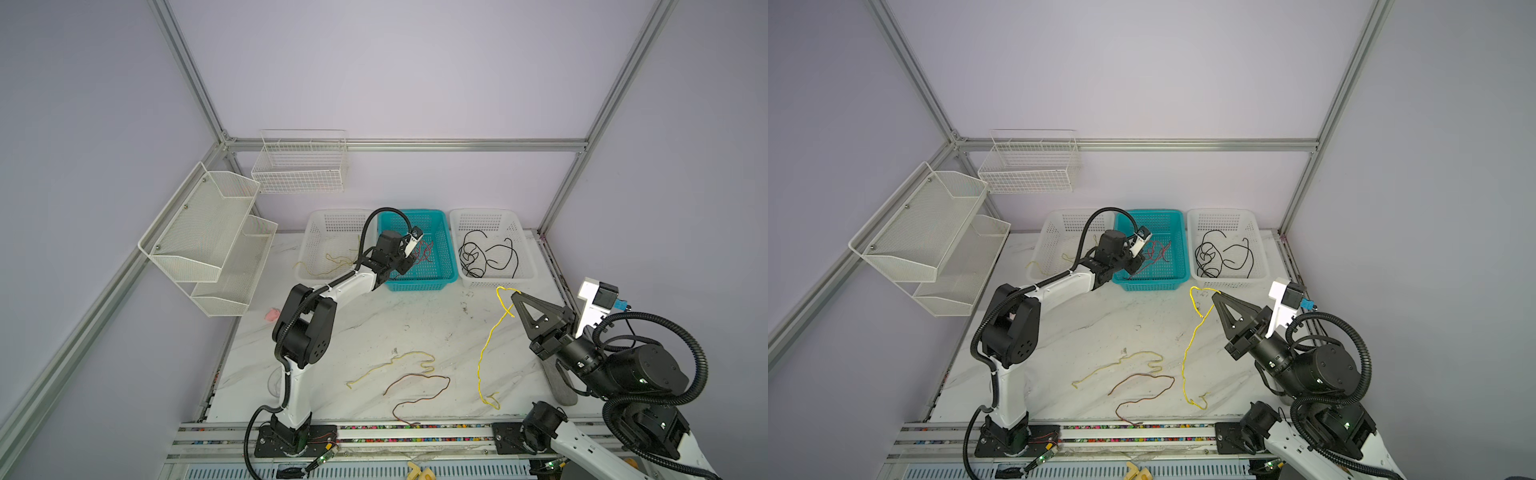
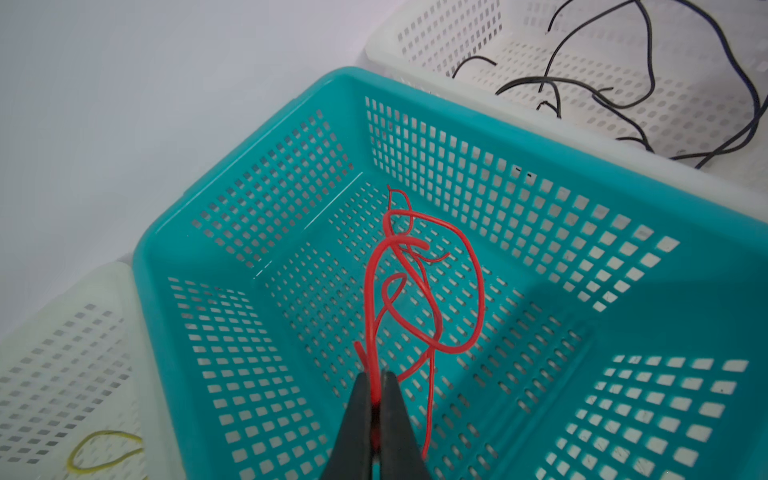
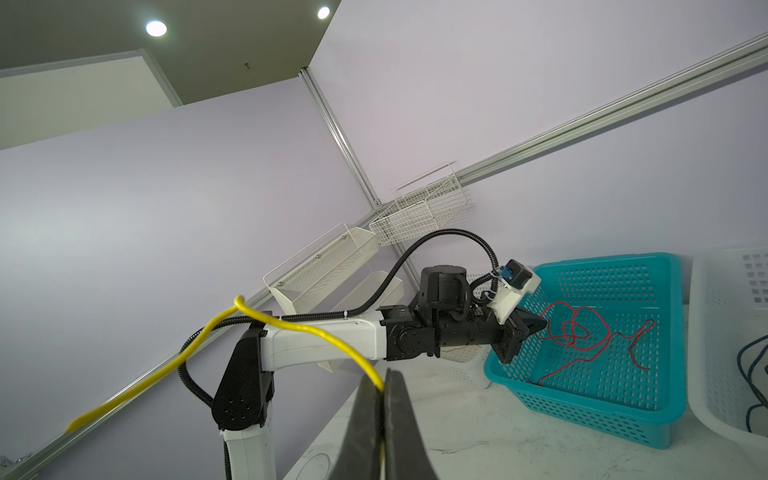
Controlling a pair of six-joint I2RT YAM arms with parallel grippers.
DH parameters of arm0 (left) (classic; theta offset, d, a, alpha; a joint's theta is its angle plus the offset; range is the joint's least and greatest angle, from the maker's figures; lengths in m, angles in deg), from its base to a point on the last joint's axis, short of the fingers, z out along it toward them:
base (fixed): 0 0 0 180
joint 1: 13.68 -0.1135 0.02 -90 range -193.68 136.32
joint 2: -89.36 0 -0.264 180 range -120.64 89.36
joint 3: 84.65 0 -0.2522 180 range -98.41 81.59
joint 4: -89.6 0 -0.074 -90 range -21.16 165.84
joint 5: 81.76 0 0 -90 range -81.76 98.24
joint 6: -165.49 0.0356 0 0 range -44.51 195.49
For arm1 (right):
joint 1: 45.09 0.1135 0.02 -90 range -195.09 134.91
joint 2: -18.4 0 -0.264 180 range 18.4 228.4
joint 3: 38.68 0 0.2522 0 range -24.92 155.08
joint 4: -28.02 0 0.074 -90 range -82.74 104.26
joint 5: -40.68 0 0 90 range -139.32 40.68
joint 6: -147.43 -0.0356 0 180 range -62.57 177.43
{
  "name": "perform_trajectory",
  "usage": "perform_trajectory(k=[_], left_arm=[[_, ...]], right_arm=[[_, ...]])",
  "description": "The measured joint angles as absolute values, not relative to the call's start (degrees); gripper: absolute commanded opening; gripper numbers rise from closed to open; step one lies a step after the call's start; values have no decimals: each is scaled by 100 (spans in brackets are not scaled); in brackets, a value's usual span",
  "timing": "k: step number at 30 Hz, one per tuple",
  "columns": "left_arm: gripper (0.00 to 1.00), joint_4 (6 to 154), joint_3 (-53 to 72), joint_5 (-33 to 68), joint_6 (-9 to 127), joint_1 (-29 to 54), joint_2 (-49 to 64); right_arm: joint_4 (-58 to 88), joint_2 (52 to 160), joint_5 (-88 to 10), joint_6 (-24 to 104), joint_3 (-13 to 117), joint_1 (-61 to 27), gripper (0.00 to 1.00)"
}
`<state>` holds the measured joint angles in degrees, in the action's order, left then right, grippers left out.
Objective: Untangle the cables
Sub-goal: 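Lift the red wire with the left gripper and open it over the teal basket, then carry the yellow wire toward the white basket with the right gripper while the left withdraws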
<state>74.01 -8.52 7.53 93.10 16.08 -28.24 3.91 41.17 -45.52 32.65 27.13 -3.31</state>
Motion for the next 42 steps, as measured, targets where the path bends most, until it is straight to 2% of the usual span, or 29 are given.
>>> perform_trajectory(k=[6, 7, 9, 10, 11, 12, 13, 14, 18, 19, 20, 21, 25, 32, 42], left_arm=[[0, 7228, -956, 823, 9307, 1608, -3029], [6, 7196, -970, 834, 9305, 1608, -3029], [12, 7178, -1002, 847, 9305, 1608, -3029], [17, 7169, -1022, 854, 9305, 1608, -3029], [27, 7158, -1048, 865, 9283, 1608, -3027], [38, 7158, -1064, 867, 9310, 1608, -3025], [53, 7145, -1077, 865, 9307, 1608, -3012], [59, 7141, -1079, 854, 9283, 1608, -2988], [69, 7128, -1079, 808, 9286, 1608, -2804], [78, 7121, -1079, 795, 9303, 1608, -2719], [96, 7104, -1079, 780, 9286, 1608, -2610], [100, 7097, -1079, 769, 9288, 1608, -2494], [100, 7478, -823, 640, 9091, 1608, -1609], [100, 8201, 515, -20, 8315, 1608, 892], [100, 7010, 2775, -1378, 7270, 1608, 4094]], right_arm=[[229, 4068, -4570, 3274, 2724, -331, 0], [209, 4068, -4570, 3272, 2724, -331, 0], [188, 4075, -4572, 3274, 2724, -331, 0], [185, 4088, -4576, 3272, 2724, -331, 0], [177, 4103, -4585, 3272, 2724, -329, 0], [174, 4121, -4596, 3272, 2724, -331, 0], [174, 4149, -4609, 3272, 2724, -331, 0], [177, 4186, -4618, 3272, 2724, -331, 0], [207, 4394, -4677, 3267, 2724, -331, 0], [240, 4477, -4681, 3263, 2724, -331, 0], [295, 4580, -4679, 3250, 2724, -331, 0], [347, 4680, -4677, 3245, 2726, -331, 0], [618, 5382, -4675, 3232, 2792, -329, 0], [1296, 6761, -4679, 3213, 3061, -331, 0], [2299, 9124, -4959, 2937, 4186, -250, 0]])
